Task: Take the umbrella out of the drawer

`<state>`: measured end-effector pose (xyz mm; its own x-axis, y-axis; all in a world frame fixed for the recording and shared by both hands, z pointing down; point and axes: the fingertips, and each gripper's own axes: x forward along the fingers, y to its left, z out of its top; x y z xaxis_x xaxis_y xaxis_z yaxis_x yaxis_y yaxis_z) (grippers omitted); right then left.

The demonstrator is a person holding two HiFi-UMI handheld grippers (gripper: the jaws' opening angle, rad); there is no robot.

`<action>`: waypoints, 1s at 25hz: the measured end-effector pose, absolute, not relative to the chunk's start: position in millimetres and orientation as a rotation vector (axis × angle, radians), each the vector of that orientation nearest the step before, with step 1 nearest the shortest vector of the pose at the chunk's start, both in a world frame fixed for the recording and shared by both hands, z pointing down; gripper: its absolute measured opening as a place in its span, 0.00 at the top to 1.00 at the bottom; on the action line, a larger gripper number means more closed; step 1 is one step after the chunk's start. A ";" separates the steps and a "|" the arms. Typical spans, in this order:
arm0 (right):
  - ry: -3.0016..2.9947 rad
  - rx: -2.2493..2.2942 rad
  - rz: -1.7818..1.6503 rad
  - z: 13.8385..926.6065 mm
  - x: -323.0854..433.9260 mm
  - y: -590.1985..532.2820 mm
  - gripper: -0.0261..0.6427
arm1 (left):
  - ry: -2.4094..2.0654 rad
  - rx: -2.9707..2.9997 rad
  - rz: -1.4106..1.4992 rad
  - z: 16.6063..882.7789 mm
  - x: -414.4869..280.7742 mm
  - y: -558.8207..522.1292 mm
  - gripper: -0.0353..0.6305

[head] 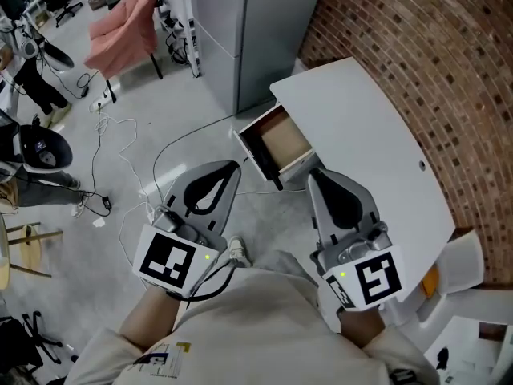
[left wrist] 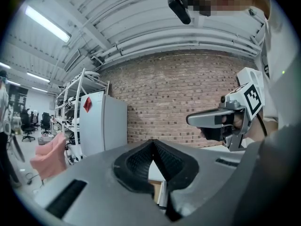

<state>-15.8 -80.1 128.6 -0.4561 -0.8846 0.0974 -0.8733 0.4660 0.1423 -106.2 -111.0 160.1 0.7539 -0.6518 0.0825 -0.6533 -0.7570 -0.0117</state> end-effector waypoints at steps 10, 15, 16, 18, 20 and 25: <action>-2.605 1.543 -0.086 124.7 11.3 -107.4 0.95 | -1.080 2.888 0.158 168.3 -78.6 -141.1 0.94; -2.671 1.537 -0.070 127.8 33.9 -115.5 0.95 | -1.124 2.865 0.177 172.2 -62.1 -150.1 0.94; -2.669 1.531 -0.062 130.9 37.7 -117.3 0.95 | -1.134 2.864 0.174 172.8 -58.7 -151.2 0.94; -2.664 1.515 -0.046 137.3 43.2 -120.9 0.95 | -1.154 2.855 0.192 177.8 -53.9 -153.6 0.94; -2.661 1.497 -0.038 143.6 46.3 -126.1 0.95 | -1.175 2.841 0.223 185.3 -51.1 -157.6 0.94; -2.638 1.482 -0.014 159.4 52.7 -145.9 0.95 | -1.210 2.812 0.266 197.2 -46.4 -170.9 0.94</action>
